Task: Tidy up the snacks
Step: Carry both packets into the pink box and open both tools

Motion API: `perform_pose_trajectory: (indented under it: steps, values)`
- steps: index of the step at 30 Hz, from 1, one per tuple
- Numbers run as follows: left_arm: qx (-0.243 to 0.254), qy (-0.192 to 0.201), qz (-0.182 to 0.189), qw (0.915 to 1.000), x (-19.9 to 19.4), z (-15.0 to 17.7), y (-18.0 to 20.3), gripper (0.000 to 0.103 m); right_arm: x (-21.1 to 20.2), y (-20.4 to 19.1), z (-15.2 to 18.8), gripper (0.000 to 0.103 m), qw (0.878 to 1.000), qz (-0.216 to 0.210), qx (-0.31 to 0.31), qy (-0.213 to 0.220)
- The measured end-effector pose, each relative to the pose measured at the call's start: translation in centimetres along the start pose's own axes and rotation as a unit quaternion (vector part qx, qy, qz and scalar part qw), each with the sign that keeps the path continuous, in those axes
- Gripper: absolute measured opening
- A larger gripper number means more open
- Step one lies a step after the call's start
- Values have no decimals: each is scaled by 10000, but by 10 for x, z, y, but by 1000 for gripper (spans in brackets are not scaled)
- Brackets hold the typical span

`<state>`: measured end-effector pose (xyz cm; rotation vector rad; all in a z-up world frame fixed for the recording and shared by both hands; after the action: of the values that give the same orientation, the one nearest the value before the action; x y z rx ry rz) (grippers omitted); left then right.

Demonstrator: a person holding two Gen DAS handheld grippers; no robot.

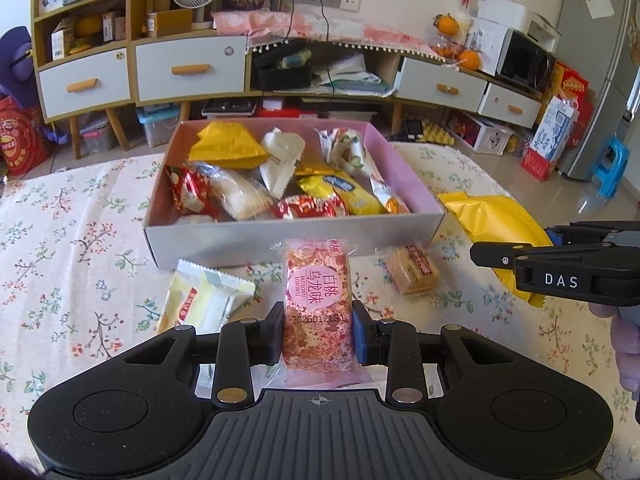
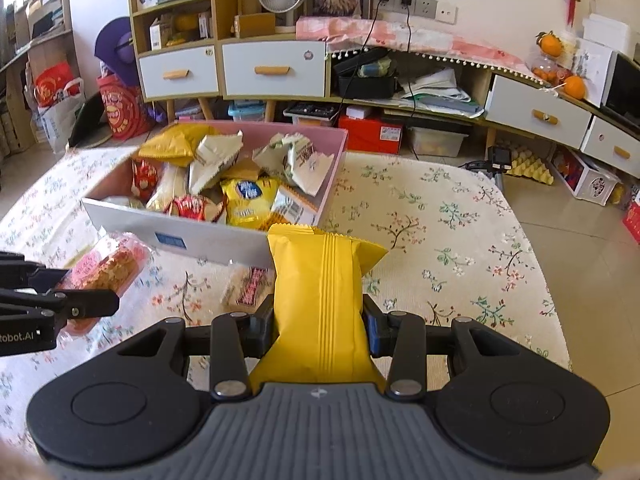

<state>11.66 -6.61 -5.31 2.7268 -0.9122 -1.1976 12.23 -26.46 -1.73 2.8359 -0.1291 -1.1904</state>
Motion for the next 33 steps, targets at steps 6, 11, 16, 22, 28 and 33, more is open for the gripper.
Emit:
perform_pose_trajectory:
  steps: [6,11,16,22,28,33]
  values:
    - [-101,186,-45,9998,-11,-11,-7,30,-7,-4,-14,38,9997,-79,196,80]
    - [-209,333,-130,9991,-17,-21,-18,30,-11,-14,-28,38,9991,-209,334,183]
    - [-443,432,-271,9977,-18,-32,-33,30,-9,-25,-40,38,9983,-310,454,209]
    - [-605,522,-380,9961,-9,-51,-45,30,1,-32,-55,38,9953,-533,787,198]
    - [-510,472,-458,9965,12,-65,-53,30,23,-34,-62,38,9898,-791,1180,41]
    - [-512,387,-486,9968,32,-75,-62,30,43,-32,-68,38,9919,-657,1083,32]
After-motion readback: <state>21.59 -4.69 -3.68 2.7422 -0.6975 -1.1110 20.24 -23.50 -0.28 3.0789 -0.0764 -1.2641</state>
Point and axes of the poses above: each gripper's, at about its wrist camera, not at the fingertips, and x roughly the way its jaws point, y to its right, z to its underside, the point moved 5 cm from there along x, roughly the way its jaws point, and after that the axes turned 9 degrees about z, right-handed, at the moved point
